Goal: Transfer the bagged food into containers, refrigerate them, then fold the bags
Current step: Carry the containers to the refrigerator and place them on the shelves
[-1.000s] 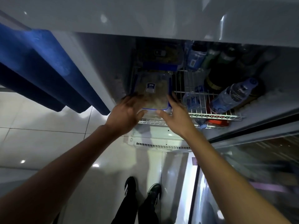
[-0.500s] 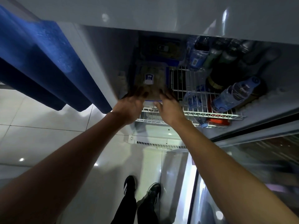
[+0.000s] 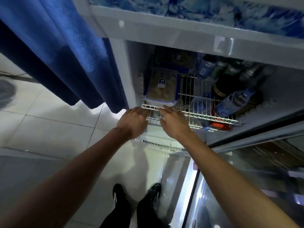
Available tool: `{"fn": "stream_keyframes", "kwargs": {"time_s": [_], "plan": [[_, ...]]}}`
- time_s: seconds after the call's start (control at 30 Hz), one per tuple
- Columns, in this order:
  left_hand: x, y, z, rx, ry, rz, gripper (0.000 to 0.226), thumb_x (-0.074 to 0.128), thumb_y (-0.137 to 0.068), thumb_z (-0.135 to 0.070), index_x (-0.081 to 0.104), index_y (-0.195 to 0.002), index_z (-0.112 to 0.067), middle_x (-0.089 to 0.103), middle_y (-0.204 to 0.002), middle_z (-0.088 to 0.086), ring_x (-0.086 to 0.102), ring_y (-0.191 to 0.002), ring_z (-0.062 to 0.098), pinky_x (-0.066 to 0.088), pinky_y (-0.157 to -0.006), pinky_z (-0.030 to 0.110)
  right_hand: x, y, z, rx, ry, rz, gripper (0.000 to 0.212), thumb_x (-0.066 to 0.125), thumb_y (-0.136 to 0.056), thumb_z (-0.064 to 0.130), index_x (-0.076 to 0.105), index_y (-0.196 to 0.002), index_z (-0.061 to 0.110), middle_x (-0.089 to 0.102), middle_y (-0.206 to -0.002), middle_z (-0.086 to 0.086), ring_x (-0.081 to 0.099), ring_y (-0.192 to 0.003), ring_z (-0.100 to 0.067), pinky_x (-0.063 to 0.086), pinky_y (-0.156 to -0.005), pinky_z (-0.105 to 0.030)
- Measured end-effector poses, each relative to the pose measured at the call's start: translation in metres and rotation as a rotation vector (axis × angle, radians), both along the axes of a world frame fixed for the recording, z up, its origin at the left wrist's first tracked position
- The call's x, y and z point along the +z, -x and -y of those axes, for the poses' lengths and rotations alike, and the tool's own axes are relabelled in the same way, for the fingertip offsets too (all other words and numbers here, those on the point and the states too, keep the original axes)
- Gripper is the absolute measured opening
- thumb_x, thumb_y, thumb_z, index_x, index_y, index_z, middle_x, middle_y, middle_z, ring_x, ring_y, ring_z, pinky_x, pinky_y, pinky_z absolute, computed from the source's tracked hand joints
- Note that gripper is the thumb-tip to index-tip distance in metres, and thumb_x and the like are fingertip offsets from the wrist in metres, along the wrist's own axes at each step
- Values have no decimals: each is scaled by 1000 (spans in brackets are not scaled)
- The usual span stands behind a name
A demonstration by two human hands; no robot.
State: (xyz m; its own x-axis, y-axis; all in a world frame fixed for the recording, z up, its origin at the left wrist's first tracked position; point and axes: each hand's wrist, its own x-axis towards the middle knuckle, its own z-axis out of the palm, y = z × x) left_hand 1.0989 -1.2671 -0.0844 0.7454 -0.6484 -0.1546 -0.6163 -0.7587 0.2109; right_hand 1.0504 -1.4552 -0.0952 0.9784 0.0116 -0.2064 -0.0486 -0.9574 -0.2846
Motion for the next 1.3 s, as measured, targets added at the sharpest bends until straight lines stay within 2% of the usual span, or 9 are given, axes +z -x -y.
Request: {"fn": "stream_keyframes", "kwargs": {"time_s": [0.2, 0.43, 0.6, 0.7, 0.8, 0.9, 1.03, 1.2, 1.3], "plan": [[9, 41, -77, 154, -59, -2, 42, 52, -97, -30, 56, -137, -15, 60, -138, 8, 51, -128, 31, 42, -104, 43, 11, 10, -76, 169, 19, -23, 37, 48, -98, 26, 59, -133, 21, 60, -136, -2, 52, -125, -28, 41, -106, -42], [20, 95, -224, 421, -103, -22, 44, 44, -102, -38, 51, -142, -20, 57, -143, 4, 48, -132, 29, 41, -108, 45, 30, 25, -218, 444, 133, -9, 24, 44, -99, 27, 60, -115, 22, 64, -122, 1, 57, -110, -29, 40, -85, -39], [24, 172, -350, 621, -58, -57, 43, 46, -102, -38, 53, -141, -21, 57, -142, 4, 50, -130, 29, 41, -105, 43, 43, 65, -354, 611, 100, -39, 37, 46, -101, 32, 55, -136, 23, 59, -138, 0, 53, -122, -28, 40, -101, -42], [32, 225, -428, 756, 14, -13, 42, 48, -102, -34, 54, -142, -21, 58, -142, 4, 52, -130, 28, 41, -104, 40, 55, 96, -440, 761, 107, -15, 37, 47, -101, 32, 56, -136, 22, 61, -135, -2, 54, -121, -28, 42, -102, -44], [42, 278, -500, 889, 43, 52, 41, 51, -101, -32, 57, -140, -19, 60, -141, 5, 55, -127, 30, 42, -102, 40, 70, 125, -520, 898, 114, 23, 28, 47, -98, 26, 62, -120, 18, 67, -117, -4, 58, -110, -30, 43, -90, -41], [54, 326, -565, 1006, 40, 81, 42, 51, -102, -33, 56, -141, -18, 59, -141, 6, 54, -128, 30, 42, -103, 41, 87, 152, -591, 1022, 131, 39, 15, 46, -96, 23, 59, -100, 17, 68, -102, -7, 60, -97, -31, 39, -75, -37], [71, 380, -628, 1165, 73, 139, 35, 54, -98, -27, 63, -129, -14, 66, -127, 9, 57, -120, 33, 47, -93, 44, 98, 178, -671, 1147, 67, 30, 33, 49, -99, 30, 61, -126, 17, 65, -122, -10, 59, -111, -33, 50, -90, -42], [79, 420, -689, 1334, 99, 179, 41, 52, -101, -31, 55, -141, -18, 57, -143, 2, 48, -134, 28, 43, -103, 43, 108, 194, -757, 1266, 21, 20, 44, 48, -102, 30, 49, -145, 21, 52, -147, -2, 46, -133, -27, 39, -107, -44], [80, 429, -725, 1408, 104, 216, 42, 53, -102, -31, 55, -141, -18, 57, -144, 2, 48, -135, 27, 44, -103, 42, 113, 179, -806, 1292, -10, 45, 46, 48, -103, 33, 46, -147, 24, 49, -150, 3, 44, -135, -23, 37, -109, -41]]}}
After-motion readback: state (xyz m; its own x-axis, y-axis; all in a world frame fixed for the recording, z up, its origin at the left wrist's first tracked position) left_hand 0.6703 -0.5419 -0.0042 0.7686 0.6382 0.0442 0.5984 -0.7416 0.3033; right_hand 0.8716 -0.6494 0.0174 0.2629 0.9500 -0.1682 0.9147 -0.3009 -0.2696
